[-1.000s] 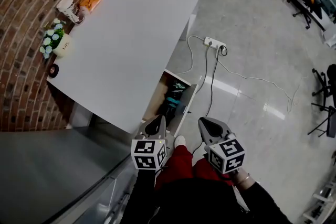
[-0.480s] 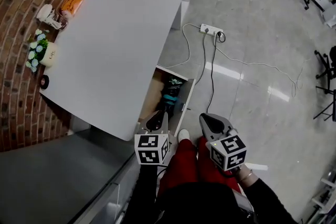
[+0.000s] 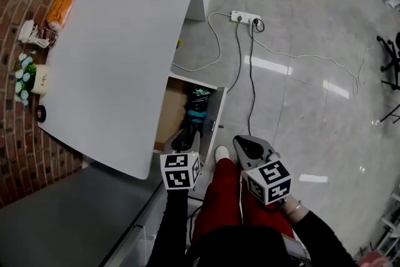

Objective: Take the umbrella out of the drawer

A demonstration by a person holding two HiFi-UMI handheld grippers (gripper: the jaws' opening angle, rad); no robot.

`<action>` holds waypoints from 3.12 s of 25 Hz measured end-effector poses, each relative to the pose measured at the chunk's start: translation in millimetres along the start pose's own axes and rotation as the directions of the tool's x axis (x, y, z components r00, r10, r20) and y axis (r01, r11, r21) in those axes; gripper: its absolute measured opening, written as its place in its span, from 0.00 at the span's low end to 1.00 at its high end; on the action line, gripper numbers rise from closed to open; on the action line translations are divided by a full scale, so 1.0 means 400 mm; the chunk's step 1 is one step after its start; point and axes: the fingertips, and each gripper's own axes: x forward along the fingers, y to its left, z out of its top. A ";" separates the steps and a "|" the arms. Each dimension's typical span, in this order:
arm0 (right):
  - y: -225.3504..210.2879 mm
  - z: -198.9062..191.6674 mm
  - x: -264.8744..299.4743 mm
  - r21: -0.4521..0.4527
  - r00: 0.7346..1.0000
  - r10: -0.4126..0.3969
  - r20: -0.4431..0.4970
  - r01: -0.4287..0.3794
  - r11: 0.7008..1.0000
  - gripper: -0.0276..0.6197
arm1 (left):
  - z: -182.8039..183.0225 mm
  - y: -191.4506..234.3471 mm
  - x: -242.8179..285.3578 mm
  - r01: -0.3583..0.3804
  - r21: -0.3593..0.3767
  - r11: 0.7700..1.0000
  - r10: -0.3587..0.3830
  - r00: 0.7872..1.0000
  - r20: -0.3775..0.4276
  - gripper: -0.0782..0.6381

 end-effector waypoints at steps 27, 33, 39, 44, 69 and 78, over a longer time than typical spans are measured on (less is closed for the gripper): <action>-0.112 -0.176 0.191 0.177 0.997 -0.025 -0.076 0.038 0.983 0.04 | -0.148 0.101 0.321 -0.030 0.083 0.996 0.053 0.953 -0.298 0.48; -0.123 -0.209 0.212 0.194 0.995 -0.012 -0.096 0.030 0.981 0.04 | -0.181 0.107 0.362 -0.044 0.103 0.994 0.077 0.933 -0.352 0.51; -0.132 -0.220 0.218 0.219 0.995 -0.008 -0.099 0.030 0.975 0.04 | -0.210 0.122 0.402 -0.088 0.192 0.978 0.160 0.902 -0.402 0.50; -0.138 -0.227 0.224 0.231 0.995 -0.005 -0.103 0.029 0.973 0.04 | -0.219 0.135 0.421 -0.076 0.206 0.976 0.160 0.888 -0.430 0.50; -0.124 -0.233 0.203 0.235 0.992 -0.016 -0.127 0.045 0.971 0.04 | -0.199 0.118 0.392 -0.003 0.223 0.975 0.099 0.903 -0.419 0.42; -0.098 -0.193 0.182 0.208 0.993 -0.014 -0.118 0.039 0.977 0.04 | -0.117 0.097 0.271 -0.043 0.206 0.978 0.103 0.952 -0.289 0.41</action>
